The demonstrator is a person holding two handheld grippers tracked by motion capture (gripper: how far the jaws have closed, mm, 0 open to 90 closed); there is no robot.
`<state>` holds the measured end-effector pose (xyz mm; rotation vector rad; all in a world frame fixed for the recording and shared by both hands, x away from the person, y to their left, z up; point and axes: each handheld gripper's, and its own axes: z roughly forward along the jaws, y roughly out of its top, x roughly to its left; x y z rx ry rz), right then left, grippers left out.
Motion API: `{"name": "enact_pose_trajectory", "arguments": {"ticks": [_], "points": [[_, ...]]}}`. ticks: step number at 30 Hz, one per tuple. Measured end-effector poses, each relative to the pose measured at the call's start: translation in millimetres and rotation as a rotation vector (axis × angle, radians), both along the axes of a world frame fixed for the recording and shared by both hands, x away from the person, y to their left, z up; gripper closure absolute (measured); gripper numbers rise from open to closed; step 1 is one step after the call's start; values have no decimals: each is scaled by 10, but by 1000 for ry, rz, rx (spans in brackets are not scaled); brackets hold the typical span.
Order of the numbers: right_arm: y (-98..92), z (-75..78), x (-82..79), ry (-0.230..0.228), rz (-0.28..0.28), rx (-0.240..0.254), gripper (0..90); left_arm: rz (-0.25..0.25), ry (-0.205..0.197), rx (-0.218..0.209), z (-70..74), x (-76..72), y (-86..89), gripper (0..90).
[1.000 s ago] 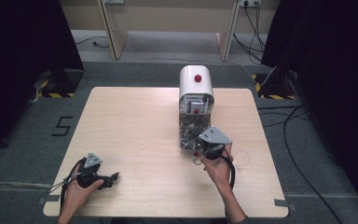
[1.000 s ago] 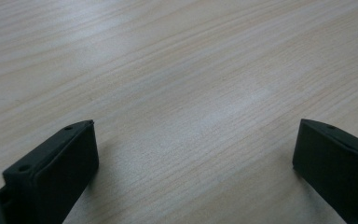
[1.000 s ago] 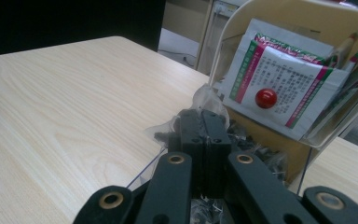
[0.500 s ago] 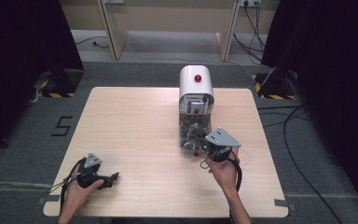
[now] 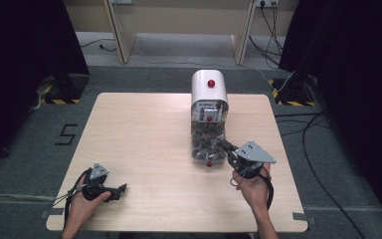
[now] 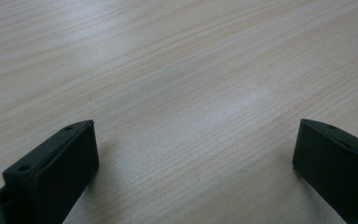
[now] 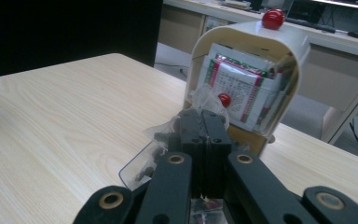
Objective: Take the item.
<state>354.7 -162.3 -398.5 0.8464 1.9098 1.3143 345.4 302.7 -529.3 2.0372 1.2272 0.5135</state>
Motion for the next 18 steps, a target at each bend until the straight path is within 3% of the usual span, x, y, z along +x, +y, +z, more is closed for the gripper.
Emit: {"name": "enact_pose_trajectory", "arguments": {"ticks": [18], "points": [[-342, 58, -111, -20, -56, 14, 900, 0, 0, 0, 0, 0, 0, 0]]}}
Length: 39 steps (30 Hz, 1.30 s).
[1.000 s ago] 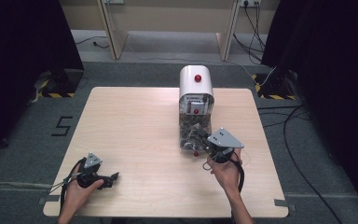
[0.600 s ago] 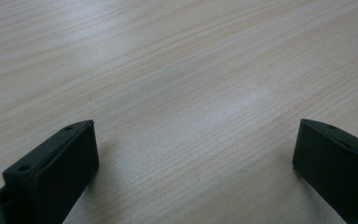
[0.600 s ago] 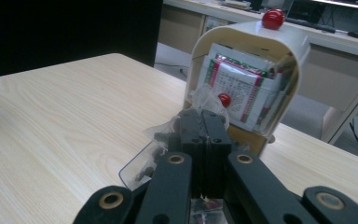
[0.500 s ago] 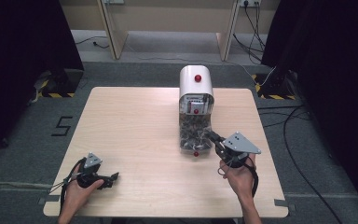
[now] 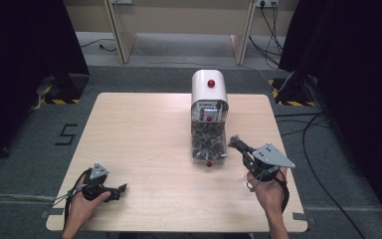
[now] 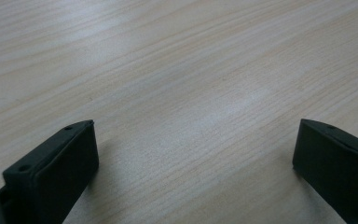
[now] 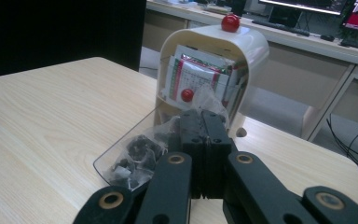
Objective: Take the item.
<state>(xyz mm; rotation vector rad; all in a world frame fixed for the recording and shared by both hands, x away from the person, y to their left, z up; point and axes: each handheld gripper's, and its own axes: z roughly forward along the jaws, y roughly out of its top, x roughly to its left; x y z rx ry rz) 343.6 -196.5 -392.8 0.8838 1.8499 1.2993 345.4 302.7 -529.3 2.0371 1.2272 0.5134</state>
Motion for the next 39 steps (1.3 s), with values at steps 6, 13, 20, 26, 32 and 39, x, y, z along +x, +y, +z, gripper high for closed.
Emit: {"name": "enact_pose_trajectory", "arguments": {"ticks": [6, 13, 20, 26, 32, 39], "points": [[-119, 6, -50, -8, -21, 1, 900, 0, 0, 0, 0, 0, 0, 0], [-308, 60, -189, -27, -50, 16, 900, 0, 0, 0, 0, 0, 0, 0], [-446, 79, -296, -33, -78, 27, 900, 0, 0, 0, 0, 0, 0, 0], [-606, 51, -410, -31, -108, 34, 900, 0, 0, 0, 0, 0, 0, 0], [-655, 26, -459, -25, -117, 28, 900, 0, 0, 0, 0, 0, 0, 0], [-677, -37, -492, -6, -120, 17, 900, 0, 0, 0, 0, 0, 0, 0]]}}
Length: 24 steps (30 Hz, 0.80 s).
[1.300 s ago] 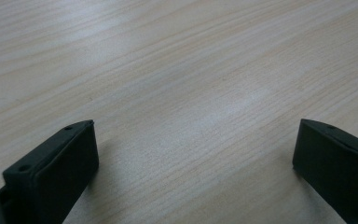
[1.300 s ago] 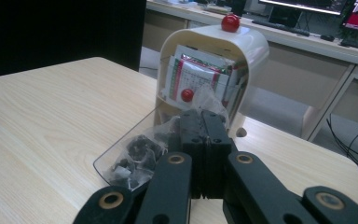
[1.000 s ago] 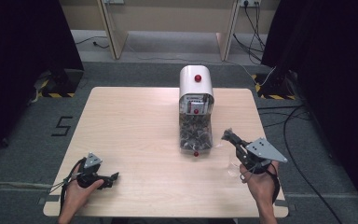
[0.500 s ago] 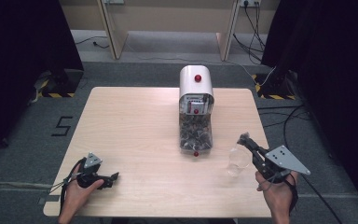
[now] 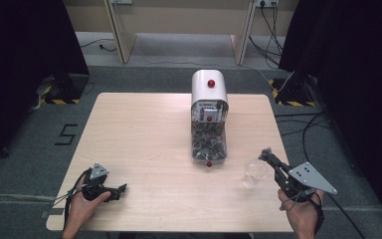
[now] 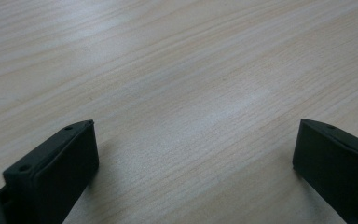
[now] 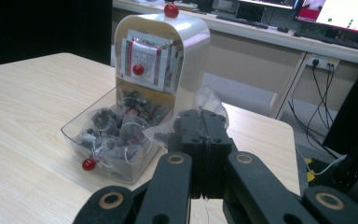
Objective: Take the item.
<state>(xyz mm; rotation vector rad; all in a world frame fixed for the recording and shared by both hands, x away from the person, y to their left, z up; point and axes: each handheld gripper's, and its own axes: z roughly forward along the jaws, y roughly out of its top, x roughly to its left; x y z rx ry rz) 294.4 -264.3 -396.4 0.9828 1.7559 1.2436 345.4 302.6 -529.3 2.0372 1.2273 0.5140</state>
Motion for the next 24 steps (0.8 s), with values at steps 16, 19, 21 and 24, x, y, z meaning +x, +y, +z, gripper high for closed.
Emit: {"name": "enact_pose_trajectory", "arguments": {"ticks": [16, 19, 21, 24], "points": [[-10, -173, 37, 51, 5, -19, 900, 0, 0, 0, 0, 0, 0, 0], [-3, -240, 81, 63, 17, -20, 900, 0, 0, 0, 0, 0, 0, 0], [4, -280, 104, 76, 21, -31, 900, 0, 0, 0, 0, 0, 0, 0], [32, -340, 136, 101, 27, -32, 900, 0, 0, 0, 0, 0, 0, 0]]}}
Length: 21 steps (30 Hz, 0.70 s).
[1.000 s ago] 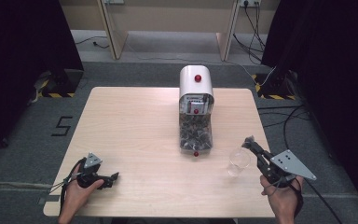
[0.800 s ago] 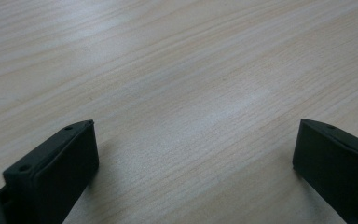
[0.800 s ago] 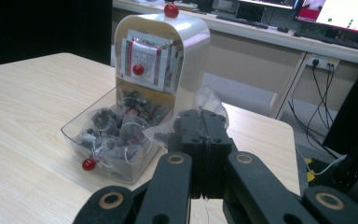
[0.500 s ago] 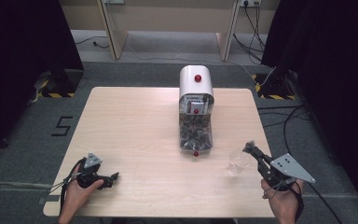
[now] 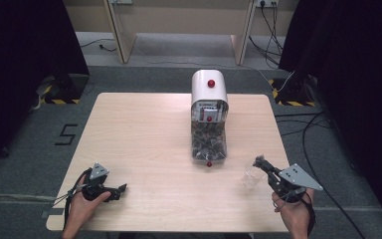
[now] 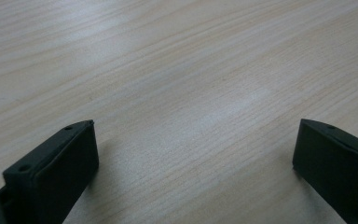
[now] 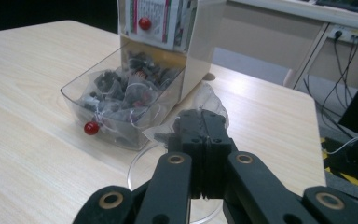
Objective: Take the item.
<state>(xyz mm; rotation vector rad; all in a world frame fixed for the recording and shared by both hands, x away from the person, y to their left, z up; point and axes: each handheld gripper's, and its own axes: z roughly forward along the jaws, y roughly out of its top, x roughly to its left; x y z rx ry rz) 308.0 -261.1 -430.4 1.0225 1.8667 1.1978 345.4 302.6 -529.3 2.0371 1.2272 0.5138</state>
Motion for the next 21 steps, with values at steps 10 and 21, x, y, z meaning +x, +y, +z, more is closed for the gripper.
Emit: {"name": "enact_pose_trajectory", "arguments": {"ticks": [10, 21], "points": [[26, -129, 70, 39, 4, -17, 900, 0, 0, 0, 0, 0, 0, 0], [39, -187, 91, 61, 9, -42, 900, 0, 0, 0, 0, 0, 0, 0]]}}
